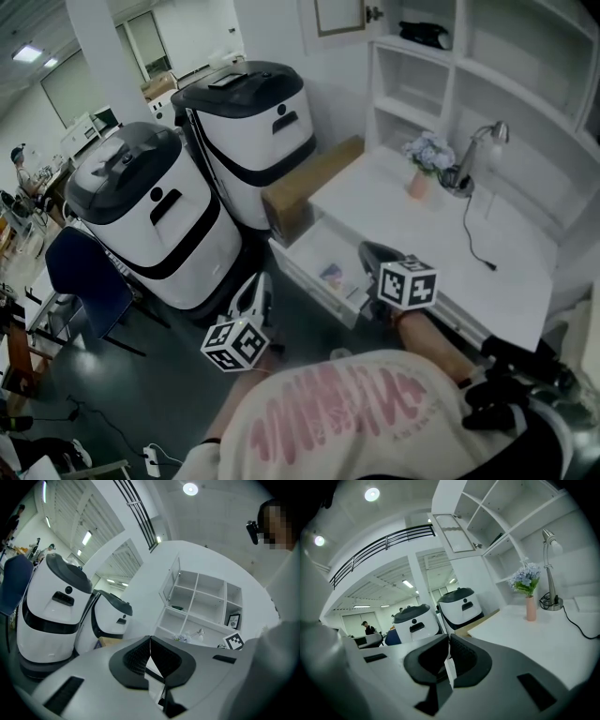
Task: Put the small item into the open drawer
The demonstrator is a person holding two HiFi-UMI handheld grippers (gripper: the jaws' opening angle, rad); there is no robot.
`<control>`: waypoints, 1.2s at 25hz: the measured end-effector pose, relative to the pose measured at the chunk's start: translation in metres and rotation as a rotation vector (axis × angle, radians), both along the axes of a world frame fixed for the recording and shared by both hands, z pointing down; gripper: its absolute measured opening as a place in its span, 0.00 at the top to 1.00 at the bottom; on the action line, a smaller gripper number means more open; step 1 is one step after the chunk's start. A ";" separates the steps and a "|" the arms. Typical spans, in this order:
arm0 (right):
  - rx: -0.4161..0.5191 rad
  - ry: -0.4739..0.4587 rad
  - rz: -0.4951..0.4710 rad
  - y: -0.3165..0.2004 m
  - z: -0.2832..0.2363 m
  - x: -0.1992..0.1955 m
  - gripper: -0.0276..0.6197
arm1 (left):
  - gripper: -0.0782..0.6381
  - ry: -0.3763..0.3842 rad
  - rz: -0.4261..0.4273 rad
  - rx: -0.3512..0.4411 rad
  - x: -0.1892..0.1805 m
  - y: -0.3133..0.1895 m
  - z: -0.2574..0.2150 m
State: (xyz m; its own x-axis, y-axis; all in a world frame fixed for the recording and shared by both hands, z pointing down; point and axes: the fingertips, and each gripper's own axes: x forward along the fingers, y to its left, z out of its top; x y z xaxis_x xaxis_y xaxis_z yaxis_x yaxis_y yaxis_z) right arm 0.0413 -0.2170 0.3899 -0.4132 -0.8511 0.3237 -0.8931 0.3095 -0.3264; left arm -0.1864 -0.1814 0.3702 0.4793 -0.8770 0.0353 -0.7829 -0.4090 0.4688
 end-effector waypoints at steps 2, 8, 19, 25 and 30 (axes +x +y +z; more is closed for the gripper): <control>0.011 0.011 0.001 0.010 -0.003 0.000 0.91 | 0.85 0.001 0.007 0.000 0.001 0.008 -0.001; 0.034 0.020 -0.001 0.041 -0.004 0.000 0.91 | 0.85 -0.003 0.029 0.004 0.007 0.033 -0.002; -0.002 0.034 0.031 0.086 0.010 0.010 0.92 | 0.85 -0.015 0.077 -0.001 0.020 0.066 0.001; -0.009 0.047 0.039 0.101 0.014 0.012 0.92 | 0.85 -0.003 0.084 -0.010 0.019 0.078 0.005; -0.020 0.060 0.044 0.109 0.016 0.014 0.92 | 0.85 0.003 0.094 -0.015 0.021 0.082 0.007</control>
